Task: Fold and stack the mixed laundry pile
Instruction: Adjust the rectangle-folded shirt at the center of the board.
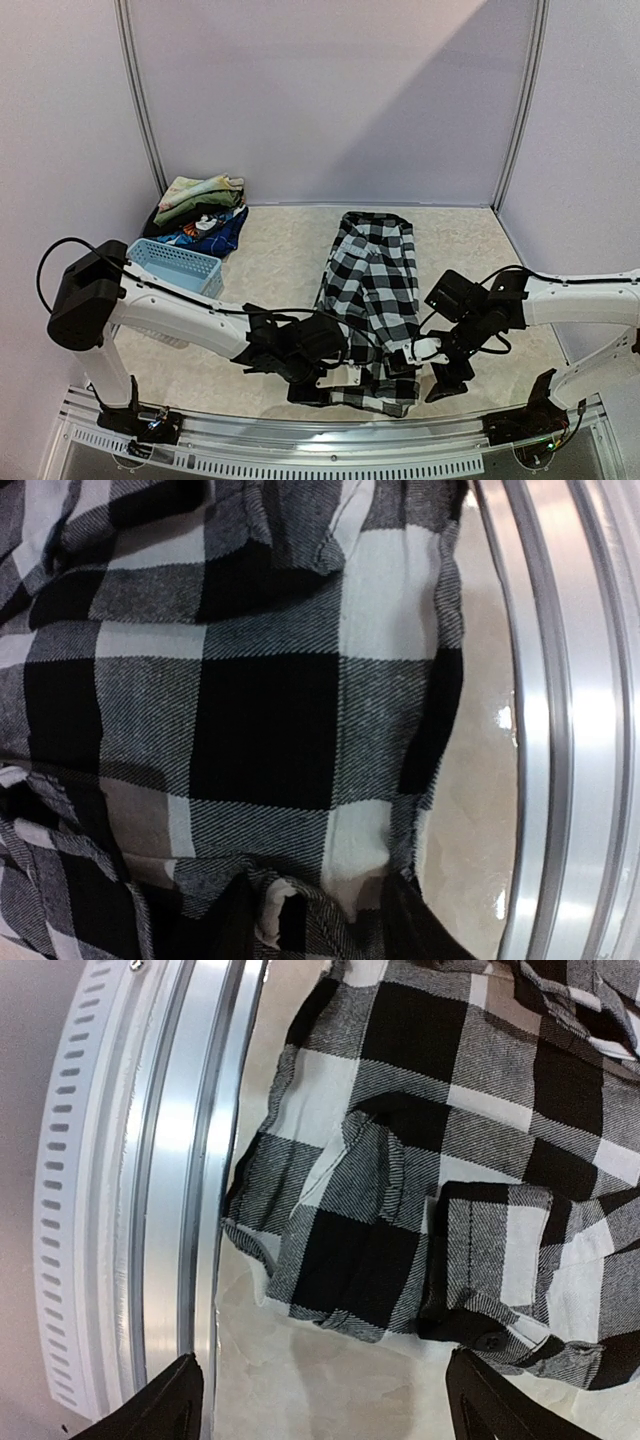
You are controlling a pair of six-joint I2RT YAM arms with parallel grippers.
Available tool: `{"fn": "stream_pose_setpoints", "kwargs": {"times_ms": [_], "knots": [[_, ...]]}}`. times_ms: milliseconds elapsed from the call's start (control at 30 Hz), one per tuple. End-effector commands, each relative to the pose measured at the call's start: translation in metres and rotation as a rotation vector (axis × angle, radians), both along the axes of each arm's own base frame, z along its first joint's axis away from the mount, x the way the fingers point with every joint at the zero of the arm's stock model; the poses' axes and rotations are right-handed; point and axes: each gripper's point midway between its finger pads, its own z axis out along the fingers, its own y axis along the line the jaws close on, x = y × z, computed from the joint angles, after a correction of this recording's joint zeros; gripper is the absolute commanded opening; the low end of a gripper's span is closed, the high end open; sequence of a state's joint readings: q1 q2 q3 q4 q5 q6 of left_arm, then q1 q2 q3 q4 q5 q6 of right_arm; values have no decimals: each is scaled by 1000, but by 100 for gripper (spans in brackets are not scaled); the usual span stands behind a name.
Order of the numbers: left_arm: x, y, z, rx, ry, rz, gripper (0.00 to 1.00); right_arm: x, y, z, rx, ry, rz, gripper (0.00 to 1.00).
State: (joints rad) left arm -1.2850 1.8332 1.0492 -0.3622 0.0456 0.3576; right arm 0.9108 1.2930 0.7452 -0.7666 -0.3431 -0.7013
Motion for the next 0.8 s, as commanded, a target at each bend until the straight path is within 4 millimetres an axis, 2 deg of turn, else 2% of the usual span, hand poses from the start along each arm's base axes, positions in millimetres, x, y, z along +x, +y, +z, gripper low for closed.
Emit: {"fn": "stream_pose_setpoints", "kwargs": {"times_ms": [0, 100, 233, 333, 433, 500, 600, 667, 767], "knots": [[-9, -4, -18, 11, 33, 6, 36, 24, 11, 10, 48, -157, 18, 85], [-11, -21, -17, -18, 40, 34, 32, 21, 6, 6, 34, -161, 37, 85], [-8, -32, -17, 4, 34, 57, 30, 13, 1, 3, 34, -139, 45, 88], [-7, -39, -10, -21, 31, 56, 30, 9, -4, -6, 11, -121, 43, 91], [-4, -42, 1, -51, 20, 75, 31, 11, -5, -7, 12, -132, 33, 93], [2, -39, 12, -69, -2, 124, 33, 9, -4, -7, 17, -118, 32, 93], [17, -32, 39, -106, -78, 212, 40, 6, -5, -9, -3, -96, 32, 96], [37, -28, 62, -157, -162, 339, 47, 7, -4, -9, -3, -96, 29, 97], [60, -17, 91, -200, -278, 516, 49, 18, 1, 1, 15, -152, 7, 97]]}}
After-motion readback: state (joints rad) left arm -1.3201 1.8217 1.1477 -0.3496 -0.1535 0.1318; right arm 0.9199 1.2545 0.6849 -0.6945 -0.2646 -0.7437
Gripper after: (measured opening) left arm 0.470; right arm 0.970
